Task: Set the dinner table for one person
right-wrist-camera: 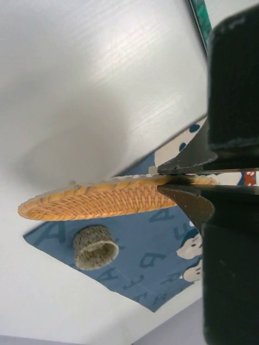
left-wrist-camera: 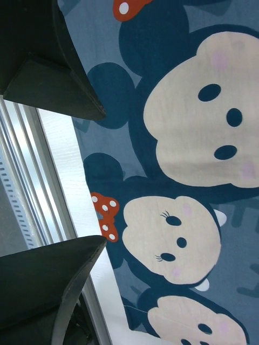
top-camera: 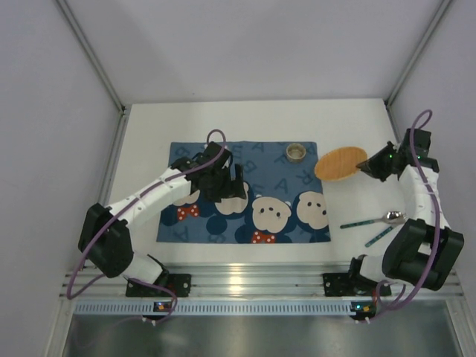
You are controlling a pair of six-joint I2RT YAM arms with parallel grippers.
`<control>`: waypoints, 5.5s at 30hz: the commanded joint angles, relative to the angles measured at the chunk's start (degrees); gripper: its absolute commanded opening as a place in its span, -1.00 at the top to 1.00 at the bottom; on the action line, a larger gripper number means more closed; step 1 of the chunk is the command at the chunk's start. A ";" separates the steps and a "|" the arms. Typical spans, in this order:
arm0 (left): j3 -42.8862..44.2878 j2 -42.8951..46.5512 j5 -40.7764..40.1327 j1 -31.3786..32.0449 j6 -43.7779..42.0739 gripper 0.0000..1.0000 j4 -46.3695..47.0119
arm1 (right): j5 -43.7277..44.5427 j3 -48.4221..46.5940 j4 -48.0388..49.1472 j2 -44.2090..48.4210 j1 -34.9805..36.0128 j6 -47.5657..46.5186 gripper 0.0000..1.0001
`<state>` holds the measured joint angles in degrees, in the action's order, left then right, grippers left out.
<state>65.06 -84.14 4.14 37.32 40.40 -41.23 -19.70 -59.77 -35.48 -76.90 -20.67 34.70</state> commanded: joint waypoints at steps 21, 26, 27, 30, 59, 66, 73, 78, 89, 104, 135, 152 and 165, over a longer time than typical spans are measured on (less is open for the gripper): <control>5.70 12.32 -21.98 -2.42 3.37 -0.92 -10.00 | -7.98 -13.00 8.59 -8.51 44.30 10.48 1.00; 3.15 15.93 -21.81 -4.19 4.59 -0.92 -11.15 | -7.02 -17.92 9.90 -20.54 48.61 8.11 1.00; 2.80 17.07 -21.81 -4.19 4.95 -0.92 -11.58 | -6.49 -18.36 10.08 -22.05 48.79 8.02 1.00; 1.39 19.88 -21.98 -4.19 5.91 -0.92 -12.73 | -7.19 -19.42 12.37 -27.50 48.97 8.28 1.00; 3.32 13.57 -20.40 -4.19 3.11 -0.90 -9.49 | 6.24 -16.52 1.50 -24.01 49.49 -6.75 -0.35; 4.03 8.47 -19.61 -4.19 0.91 -0.90 -3.26 | 19.94 -17.76 -13.88 -6.79 47.57 -8.95 -0.99; 7.62 0.22 -14.09 -4.27 -1.90 -0.90 0.36 | 28.33 -7.22 -21.29 11.04 27.06 -6.21 -0.99; 7.72 -2.61 -13.37 -4.45 -3.14 -0.91 2.82 | 27.63 -2.02 -23.66 17.75 17.59 -7.81 -0.99; 1.22 -1.03 -10.91 -4.71 -3.05 -0.92 6.60 | 21.96 -5.98 -27.27 8.27 9.42 -5.95 -1.00; -5.55 9.51 -5.90 -4.80 -4.19 -0.92 5.64 | 29.01 2.45 -21.65 -2.55 0.10 -3.59 -0.99; -7.58 15.68 -9.24 -4.71 -3.57 -0.93 1.59 | 32.01 2.22 -10.81 -17.59 7.37 -2.35 1.00; -1.95 12.33 -11.52 -4.89 -5.60 -0.94 -0.86 | 30.25 -27.41 -18.57 -21.34 53.70 -2.26 1.00; -5.02 21.55 -15.92 -4.80 -0.59 -0.94 -6.84 | 30.08 -31.46 -16.28 -38.22 56.53 -5.17 1.00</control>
<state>60.93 -66.46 -9.08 32.71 37.63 -45.56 9.19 -87.68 -52.86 -115.02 36.18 30.37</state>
